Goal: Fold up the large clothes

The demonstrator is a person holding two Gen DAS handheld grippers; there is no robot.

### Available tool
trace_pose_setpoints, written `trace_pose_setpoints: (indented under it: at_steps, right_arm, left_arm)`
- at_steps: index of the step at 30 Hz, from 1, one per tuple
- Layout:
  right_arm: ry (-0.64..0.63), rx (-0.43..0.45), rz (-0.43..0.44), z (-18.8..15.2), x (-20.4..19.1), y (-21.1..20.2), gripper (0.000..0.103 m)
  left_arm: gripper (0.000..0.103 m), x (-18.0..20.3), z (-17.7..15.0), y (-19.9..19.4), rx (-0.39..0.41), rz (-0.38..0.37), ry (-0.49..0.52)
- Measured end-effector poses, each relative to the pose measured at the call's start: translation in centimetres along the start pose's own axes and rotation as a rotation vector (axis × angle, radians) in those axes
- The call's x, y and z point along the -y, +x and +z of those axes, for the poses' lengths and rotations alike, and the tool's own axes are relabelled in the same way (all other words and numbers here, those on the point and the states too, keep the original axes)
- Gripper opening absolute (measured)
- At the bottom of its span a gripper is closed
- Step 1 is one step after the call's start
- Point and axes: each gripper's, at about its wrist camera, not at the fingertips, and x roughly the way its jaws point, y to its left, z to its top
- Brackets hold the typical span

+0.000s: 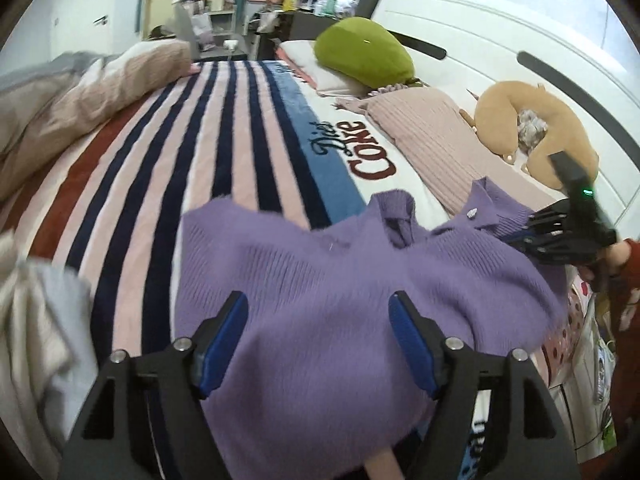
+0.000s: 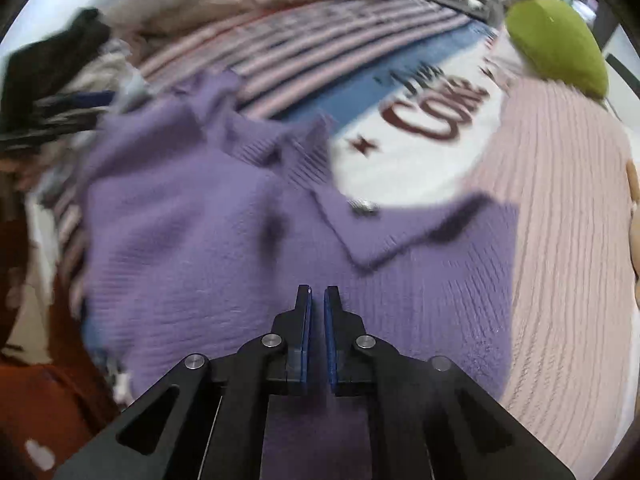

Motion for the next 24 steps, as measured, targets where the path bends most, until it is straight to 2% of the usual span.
trace_pose_setpoints:
  at_steps: [2,4,6,8,9,11,14,17,21,24]
  right_arm:
    - [0.077,0.047,0.019,0.9,1.0,0.8,0.000]
    - [0.143,0.092,0.006,2.1,2.1,1.2,0.001]
    - [0.227,0.106,-0.086,3.6,3.6,1.8,0.003]
    - [0.260,0.108,-0.137,4.4,4.3,1.8,0.004]
    - [0.266,0.125,-0.156,4.5,4.4,1.2,0.009]
    - [0.274,0.171,-0.132,4.0,3.7,-0.5,0.015]
    - [0.241,0.267,-0.033,2.5,0.2,-4.0,0.018]
    - [0.169,0.354,0.075,0.2,-5.3,-6.8,0.019]
    - [0.130,0.396,0.150,-1.2,-11.6,-6.2,0.019]
    - [0.129,0.422,0.157,-1.7,-15.6,-4.2,0.019]
  left_arm:
    - [0.075,-0.6,-2.0,-1.0,0.024,0.006,-0.056]
    - [0.083,-1.1,-4.0,-2.2,0.050,0.006,-0.113]
    - [0.088,-1.6,-6.4,-3.3,0.068,-0.014,-0.167]
    - [0.090,-2.1,-8.6,-4.1,0.073,-0.029,-0.221]
    - [0.093,-2.4,-9.7,-4.4,0.069,-0.034,-0.251]
    - [0.094,-3.0,-11.5,-4.1,0.046,-0.062,-0.315]
    - [0.094,-3.6,-13.5,-2.7,0.016,-0.129,-0.417]
    - [0.094,-3.8,-14.2,-0.9,0.007,-0.215,-0.503]
    - [0.095,-4.6,-14.3,1.6,0.049,-0.293,-0.640]
    - [0.095,-5.4,-13.9,2.6,0.107,-0.296,-0.719]
